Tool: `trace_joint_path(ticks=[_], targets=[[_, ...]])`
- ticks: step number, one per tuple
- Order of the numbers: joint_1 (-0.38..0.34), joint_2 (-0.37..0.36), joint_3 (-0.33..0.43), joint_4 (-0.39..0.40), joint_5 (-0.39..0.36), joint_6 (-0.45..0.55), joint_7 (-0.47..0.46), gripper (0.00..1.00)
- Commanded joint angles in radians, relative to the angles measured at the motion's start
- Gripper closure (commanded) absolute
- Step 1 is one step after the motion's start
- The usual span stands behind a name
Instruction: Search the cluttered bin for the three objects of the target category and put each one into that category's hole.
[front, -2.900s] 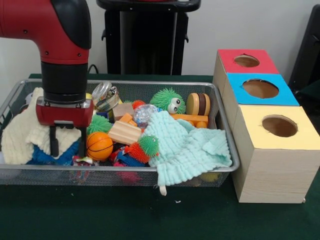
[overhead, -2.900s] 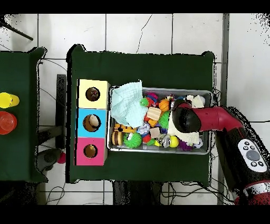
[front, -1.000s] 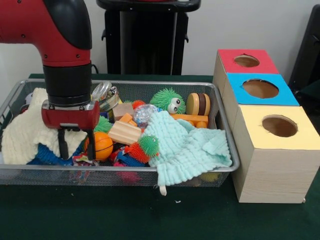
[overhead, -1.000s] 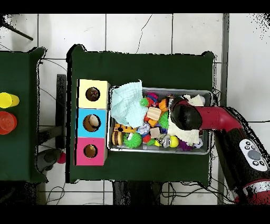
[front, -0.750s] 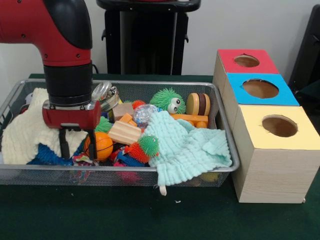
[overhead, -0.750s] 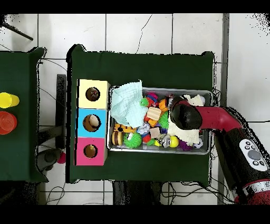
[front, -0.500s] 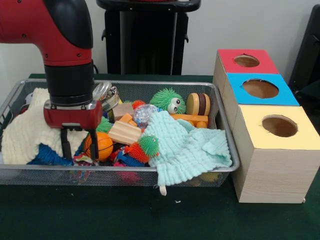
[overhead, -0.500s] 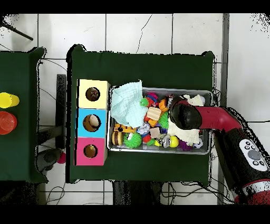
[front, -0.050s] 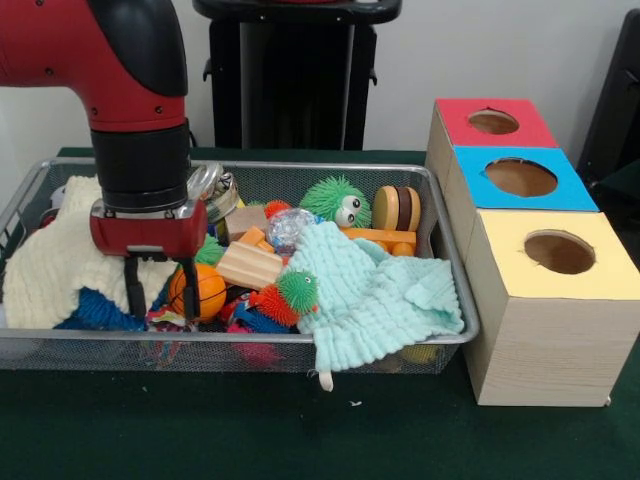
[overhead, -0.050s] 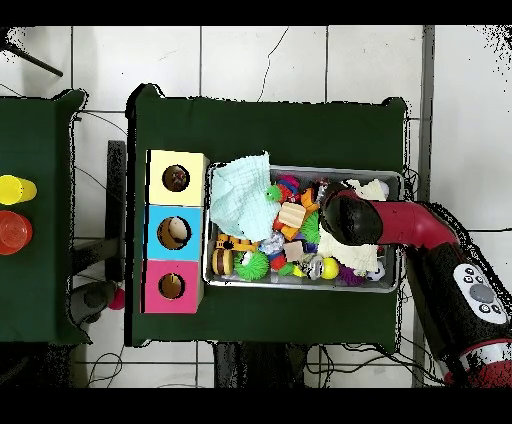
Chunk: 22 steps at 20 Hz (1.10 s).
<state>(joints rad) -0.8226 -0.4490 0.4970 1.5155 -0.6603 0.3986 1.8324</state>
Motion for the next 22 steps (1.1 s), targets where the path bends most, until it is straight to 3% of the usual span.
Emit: trace_joint_path(ticks=[1,15,22], targets=[[0.026,0.083,-0.004,0.000,-0.048,-0.010,-0.049,0.00],[0.080,0.127,-0.064,-0.044,-0.073,0.101,-0.113,0.00],[0.094,0.078,-0.077,-0.041,-0.109,0.141,-0.190,0.00]])
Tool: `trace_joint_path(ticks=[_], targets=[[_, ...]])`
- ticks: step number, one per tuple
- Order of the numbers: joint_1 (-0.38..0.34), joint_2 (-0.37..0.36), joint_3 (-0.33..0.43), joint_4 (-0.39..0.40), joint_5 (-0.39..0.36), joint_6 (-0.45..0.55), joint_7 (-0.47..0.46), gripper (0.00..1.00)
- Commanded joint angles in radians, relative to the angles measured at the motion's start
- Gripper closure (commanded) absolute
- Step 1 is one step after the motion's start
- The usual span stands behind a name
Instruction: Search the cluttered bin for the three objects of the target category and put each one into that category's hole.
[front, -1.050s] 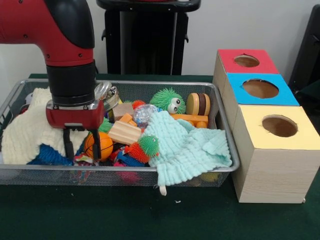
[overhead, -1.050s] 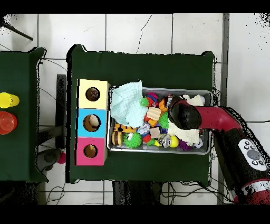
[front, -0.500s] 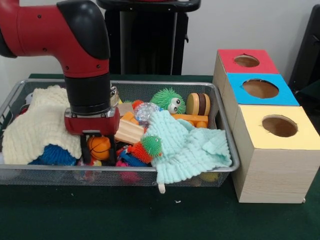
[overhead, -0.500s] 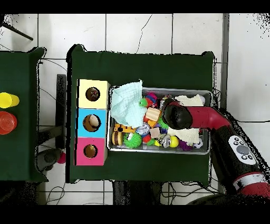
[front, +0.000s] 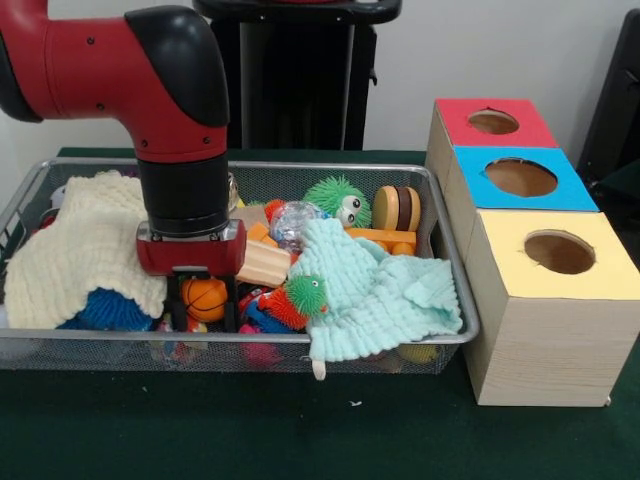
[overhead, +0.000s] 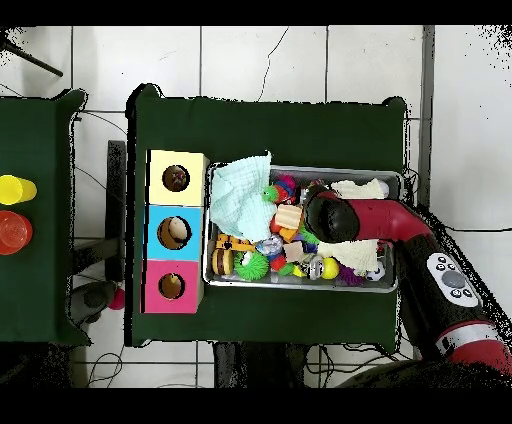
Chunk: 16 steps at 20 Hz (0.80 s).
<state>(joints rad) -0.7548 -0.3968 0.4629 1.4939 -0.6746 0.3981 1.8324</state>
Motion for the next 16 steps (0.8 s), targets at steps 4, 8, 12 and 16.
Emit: trace_joint_path(ticks=[4,8,12,16], targets=[[0.045,-0.010,-0.052,-0.021,-0.151,0.131,-0.241,0.00],[0.060,-0.032,-0.056,-0.021,-0.204,0.116,-0.255,0.00],[0.084,-0.037,-0.066,-0.034,-0.266,0.095,-0.244,0.00],[0.095,-0.035,-0.068,-0.039,-0.299,0.082,-0.226,0.00]])
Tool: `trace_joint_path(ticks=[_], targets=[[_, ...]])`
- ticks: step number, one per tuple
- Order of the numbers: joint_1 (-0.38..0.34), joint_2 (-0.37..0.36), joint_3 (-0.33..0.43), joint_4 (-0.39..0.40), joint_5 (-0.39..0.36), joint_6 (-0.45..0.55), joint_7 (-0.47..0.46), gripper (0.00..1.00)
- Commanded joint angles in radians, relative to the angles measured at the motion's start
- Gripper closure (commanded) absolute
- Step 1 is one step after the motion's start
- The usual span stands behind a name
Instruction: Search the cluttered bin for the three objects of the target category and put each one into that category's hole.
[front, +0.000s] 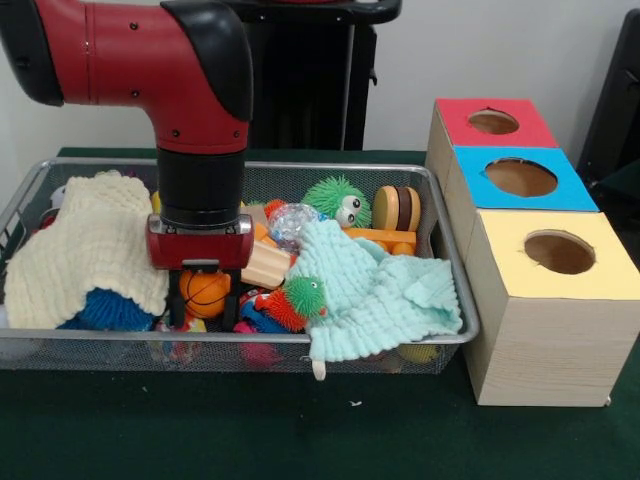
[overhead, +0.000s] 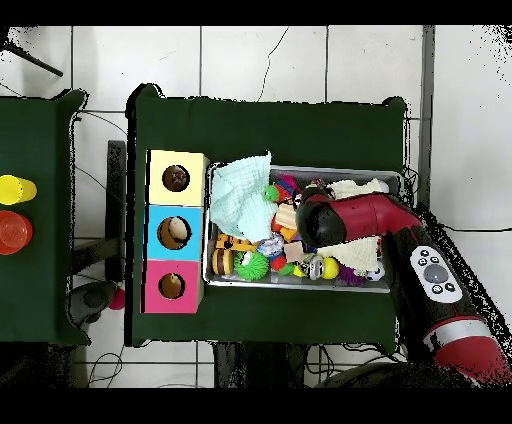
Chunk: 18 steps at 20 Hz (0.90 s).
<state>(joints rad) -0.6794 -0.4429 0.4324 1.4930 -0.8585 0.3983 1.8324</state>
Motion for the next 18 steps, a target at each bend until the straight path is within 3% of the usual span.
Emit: trace_joint_path(ticks=[1,7,18], targets=[[0.022,0.013,-0.038,-0.039,-0.121,0.080,-0.222,0.00],[0.006,0.038,-0.029,-0.067,-0.150,0.081,-0.240,0.00],[-0.038,0.061,-0.014,-0.076,-0.192,-0.005,-0.198,0.00]])
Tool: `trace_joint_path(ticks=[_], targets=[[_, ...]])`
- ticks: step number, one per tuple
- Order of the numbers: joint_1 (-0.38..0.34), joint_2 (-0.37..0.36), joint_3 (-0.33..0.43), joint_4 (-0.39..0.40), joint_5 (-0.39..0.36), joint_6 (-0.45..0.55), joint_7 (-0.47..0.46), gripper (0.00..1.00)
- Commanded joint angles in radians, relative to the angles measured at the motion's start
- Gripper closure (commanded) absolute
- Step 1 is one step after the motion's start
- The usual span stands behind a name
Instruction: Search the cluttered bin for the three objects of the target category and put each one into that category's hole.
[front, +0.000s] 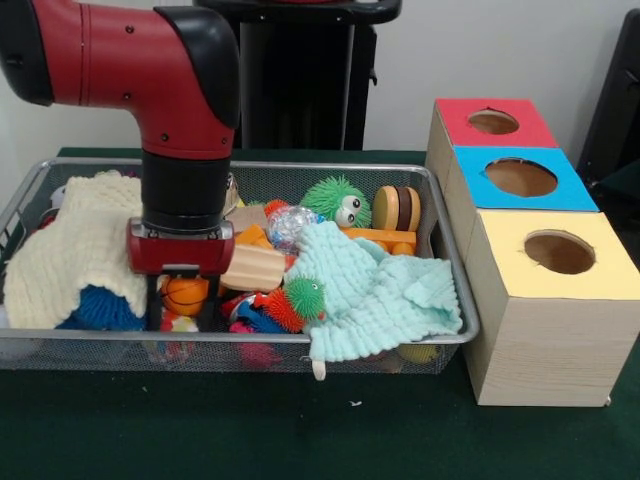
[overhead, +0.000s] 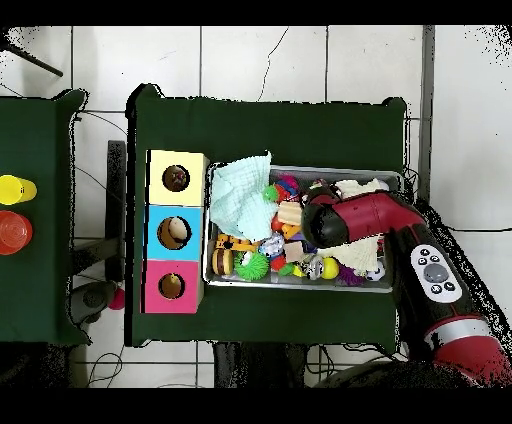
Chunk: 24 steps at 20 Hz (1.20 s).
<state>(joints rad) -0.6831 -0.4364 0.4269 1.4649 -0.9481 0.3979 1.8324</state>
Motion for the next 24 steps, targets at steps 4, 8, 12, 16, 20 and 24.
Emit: trace_joint_path(ticks=[4,8,12,16,20,24], targets=[[-0.042,0.059,-0.006,-0.041,-0.099,-0.012,-0.178,0.00],[-0.086,0.093,0.030,-0.029,-0.036,0.024,-0.182,0.00],[-0.127,0.111,0.069,-0.015,0.037,0.065,-0.170,0.00],[-0.161,0.127,0.099,-0.001,0.099,0.094,-0.158,1.00],[-0.154,0.098,0.107,0.016,0.118,0.121,-0.179,1.00],[-0.155,0.092,0.111,0.007,0.154,0.157,-0.187,1.00]])
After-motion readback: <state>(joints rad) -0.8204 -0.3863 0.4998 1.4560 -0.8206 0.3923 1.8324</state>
